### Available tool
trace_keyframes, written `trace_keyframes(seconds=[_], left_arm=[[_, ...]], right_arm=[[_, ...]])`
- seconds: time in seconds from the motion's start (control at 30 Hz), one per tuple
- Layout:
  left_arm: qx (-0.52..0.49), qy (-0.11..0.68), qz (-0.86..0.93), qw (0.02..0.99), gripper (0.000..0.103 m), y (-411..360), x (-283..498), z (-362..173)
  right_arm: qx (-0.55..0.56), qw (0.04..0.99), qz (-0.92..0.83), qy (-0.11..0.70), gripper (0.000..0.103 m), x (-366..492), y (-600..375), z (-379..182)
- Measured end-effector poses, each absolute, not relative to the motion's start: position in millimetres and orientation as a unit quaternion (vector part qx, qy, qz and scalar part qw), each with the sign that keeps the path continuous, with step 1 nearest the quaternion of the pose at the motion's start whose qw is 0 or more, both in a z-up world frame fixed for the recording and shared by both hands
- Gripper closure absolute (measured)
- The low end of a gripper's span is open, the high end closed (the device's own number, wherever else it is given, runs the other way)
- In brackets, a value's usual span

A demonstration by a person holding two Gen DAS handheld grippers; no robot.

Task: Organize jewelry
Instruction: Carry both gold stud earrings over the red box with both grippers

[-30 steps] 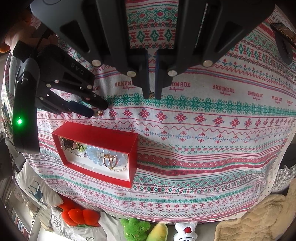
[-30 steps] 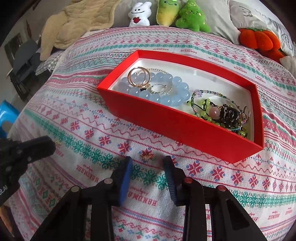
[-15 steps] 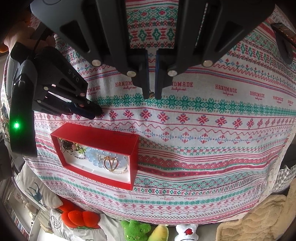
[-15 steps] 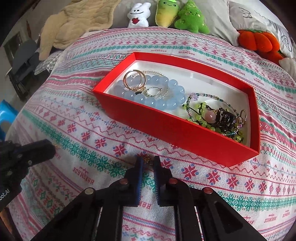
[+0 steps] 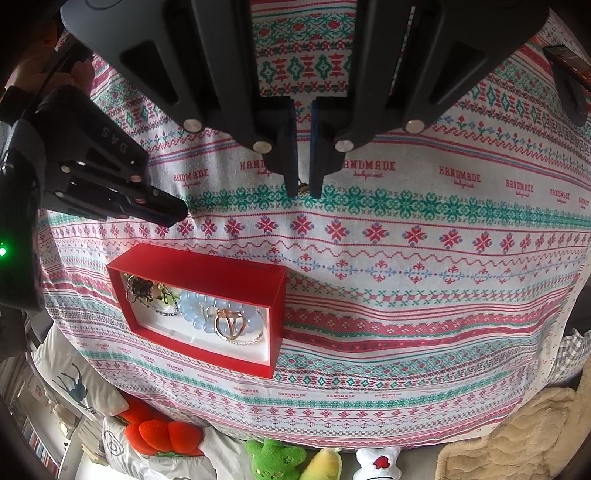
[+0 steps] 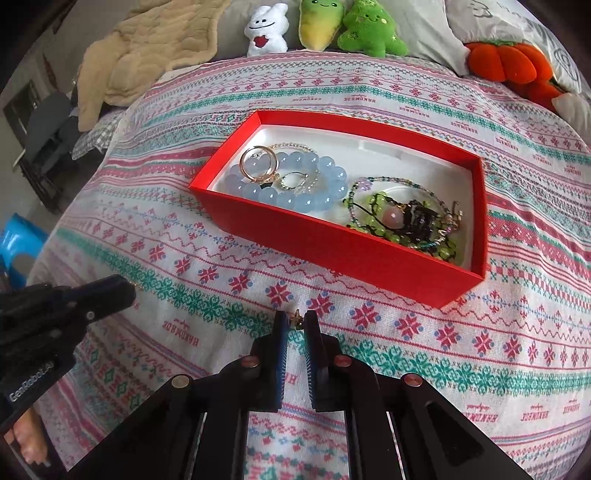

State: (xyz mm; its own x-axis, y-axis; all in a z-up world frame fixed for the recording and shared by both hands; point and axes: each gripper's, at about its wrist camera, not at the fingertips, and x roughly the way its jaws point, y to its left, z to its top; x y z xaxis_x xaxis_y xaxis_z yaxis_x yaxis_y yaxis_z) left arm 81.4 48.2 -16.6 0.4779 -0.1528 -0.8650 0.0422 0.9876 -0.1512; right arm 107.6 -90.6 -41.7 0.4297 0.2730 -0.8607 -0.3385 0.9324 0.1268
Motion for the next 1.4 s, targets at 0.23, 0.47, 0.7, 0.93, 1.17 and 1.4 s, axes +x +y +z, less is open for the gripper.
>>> trace_keyframes(seconds=[0.23, 0.47, 0.7, 0.93, 1.17, 1.4], left_arm=[[-0.055, 0.508, -0.058, 0.858, 0.097, 47.3, 82.0, -17.3], [-0.051, 0.510, -0.062, 0.857, 0.097, 44.4, 81.9, -19.1], [-0.052, 0.505, -0.066, 0.859, 0.097, 44.7, 83.4, -14.0], [-0.050, 0.494, -0.074, 0.865, 0.097, 39.0, 88.9, -1.7], [-0.050, 0.484, -0.081, 0.870, 0.097, 24.1, 100.1, 9.1], [-0.037, 0.475, -0.088, 0.875, 0.097, 3.7, 113.4, 12.1]], right_arm=[[0.005, 0.842, 0.183, 0.506, 0.094, 100.3, -119.8, -28.7], [0.045, 0.831, 0.192, 0.520, 0.094, 97.3, -134.3, -21.5], [0.051, 0.833, 0.188, 0.518, 0.094, 93.7, -136.9, -8.7], [0.042, 0.843, 0.179, 0.505, 0.094, 93.0, -137.2, 4.1], [0.045, 0.853, 0.167, 0.492, 0.094, 99.0, -141.2, 13.1], [0.044, 0.858, 0.158, 0.486, 0.094, 104.7, -145.7, 18.2]])
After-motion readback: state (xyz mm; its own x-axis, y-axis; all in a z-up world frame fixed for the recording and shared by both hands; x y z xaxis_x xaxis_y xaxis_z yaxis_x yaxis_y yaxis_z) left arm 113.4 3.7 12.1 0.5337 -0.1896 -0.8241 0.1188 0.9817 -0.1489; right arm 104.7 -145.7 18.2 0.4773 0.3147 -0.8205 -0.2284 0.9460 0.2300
